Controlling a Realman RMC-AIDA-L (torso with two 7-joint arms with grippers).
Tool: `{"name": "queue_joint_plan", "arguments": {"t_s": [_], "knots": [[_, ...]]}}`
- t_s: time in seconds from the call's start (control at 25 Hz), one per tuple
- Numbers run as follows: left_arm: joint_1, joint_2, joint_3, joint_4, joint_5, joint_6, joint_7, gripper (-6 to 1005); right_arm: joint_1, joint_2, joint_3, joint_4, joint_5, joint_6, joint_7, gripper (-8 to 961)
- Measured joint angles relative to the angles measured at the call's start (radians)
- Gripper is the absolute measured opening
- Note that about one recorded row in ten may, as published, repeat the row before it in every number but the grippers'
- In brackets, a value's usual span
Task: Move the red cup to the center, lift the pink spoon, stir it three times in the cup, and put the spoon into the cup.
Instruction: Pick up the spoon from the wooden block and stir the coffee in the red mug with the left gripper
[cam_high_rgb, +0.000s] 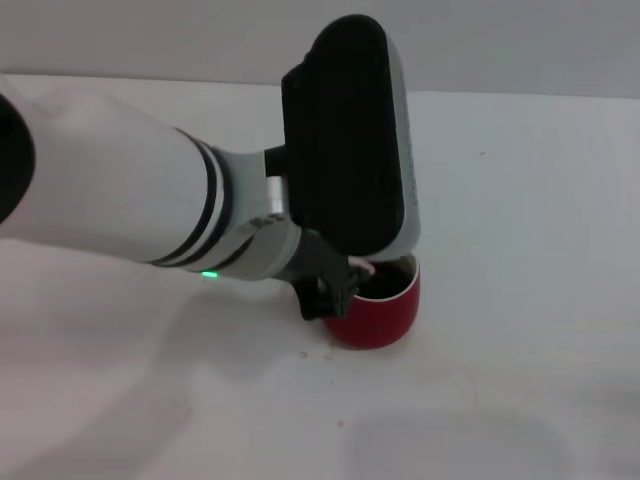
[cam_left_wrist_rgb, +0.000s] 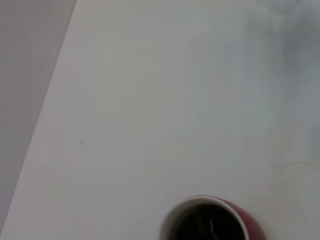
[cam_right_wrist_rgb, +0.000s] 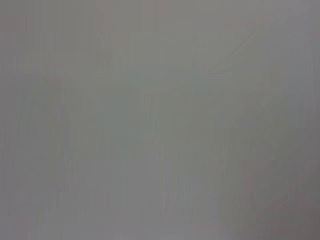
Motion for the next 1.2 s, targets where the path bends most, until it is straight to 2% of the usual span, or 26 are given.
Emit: {"name": "queue_joint_plan", "arguments": {"t_s": [0.4,0.76,0.96,1.2], "knots": [[0.061,0.007,-0.017,-0.068,0.073,-0.071,-0.018,135,0.014,0.001,0.0,0.002,0.0,0.004,0.0,-1],[0.026,0.005,-0.024,0.001,0.081,0.0,-0.024,135,0.024,0.002,0.0,0.001,0.0,0.007,0.0,-1],[0.002,0.003,-0.008,0.019,0.027,0.023,-0.023,135,0.022,0.002,0.0,0.002,0.002,0.007,0.0,-1],[0.027,0.003,0.011,-0.019,-0.03,0.002,-0.019,135,0.023,0.001,0.0,0.003,0.004,0.01,0.0,-1]]}}
